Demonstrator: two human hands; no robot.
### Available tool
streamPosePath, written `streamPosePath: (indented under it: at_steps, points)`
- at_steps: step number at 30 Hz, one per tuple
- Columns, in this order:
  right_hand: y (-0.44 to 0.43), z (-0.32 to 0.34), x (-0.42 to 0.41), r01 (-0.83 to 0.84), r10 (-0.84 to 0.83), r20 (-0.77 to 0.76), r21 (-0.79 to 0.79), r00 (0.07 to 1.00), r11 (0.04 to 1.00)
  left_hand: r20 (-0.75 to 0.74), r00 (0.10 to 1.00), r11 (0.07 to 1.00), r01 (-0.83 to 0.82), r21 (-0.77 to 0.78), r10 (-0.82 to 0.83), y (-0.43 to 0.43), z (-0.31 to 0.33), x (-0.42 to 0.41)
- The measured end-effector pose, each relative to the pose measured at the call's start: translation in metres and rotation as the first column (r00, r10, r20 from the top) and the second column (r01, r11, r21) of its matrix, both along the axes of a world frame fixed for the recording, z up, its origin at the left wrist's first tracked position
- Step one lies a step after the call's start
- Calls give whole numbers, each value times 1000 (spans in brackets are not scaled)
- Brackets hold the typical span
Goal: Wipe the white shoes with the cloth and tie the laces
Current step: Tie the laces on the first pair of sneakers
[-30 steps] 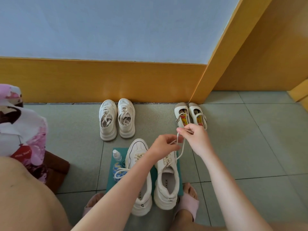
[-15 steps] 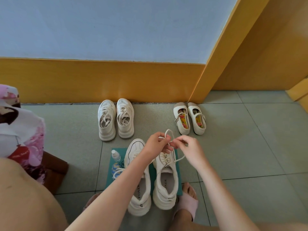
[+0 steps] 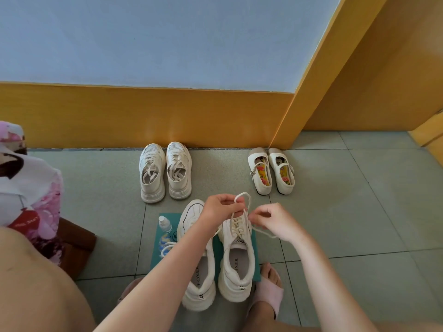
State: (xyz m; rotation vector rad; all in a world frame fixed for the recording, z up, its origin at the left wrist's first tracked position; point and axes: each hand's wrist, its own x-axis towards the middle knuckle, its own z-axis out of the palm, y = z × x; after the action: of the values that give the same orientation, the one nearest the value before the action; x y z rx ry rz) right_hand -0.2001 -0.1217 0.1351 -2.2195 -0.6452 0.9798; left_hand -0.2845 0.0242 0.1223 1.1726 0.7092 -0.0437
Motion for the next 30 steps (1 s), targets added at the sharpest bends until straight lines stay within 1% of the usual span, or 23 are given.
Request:
streamPosePath:
  at_steps: [1,3,5,8,11,13,16,20,24,26,30]
  points:
    - [1,-5,1,68,-69,21,37,997,997,8,1000,999,27,29,-27,0,1,0]
    - [3,-11,0,166,-162,-44,118,986,979,24,996,990,78,114,-81,0,2,0]
    - [5,-13,-4,195,-172,-147,159,974,968,30,989,963,132,237,-143,0,3,0]
    - [9,-14,-5,239,-200,-228,161,953,957,-9,972,870,214,444,-234,0,0,1]
    - [9,-16,-4,264,-207,-280,186,938,947,-27,962,780,237,579,-273,0,-2,0]
    - [8,-17,-4,275,-201,-323,201,925,940,-24,968,744,209,634,-251,1,-4,-2]
    - [9,-20,-5,278,-181,-375,222,909,935,16,981,772,145,619,-196,1,-6,-6]
    - [11,-27,-6,295,-176,-418,238,891,926,76,986,873,93,479,-147,-3,-5,-5]
    - [10,-27,-5,326,-169,-486,260,857,909,121,988,920,38,390,-92,-6,-6,-4]
    - [10,-28,-3,307,-157,-467,265,870,914,140,988,936,14,352,-67,-7,-7,-5]
    - [10,-30,0,226,-122,-365,257,923,940,153,988,962,-34,270,-8,-7,-7,-8]
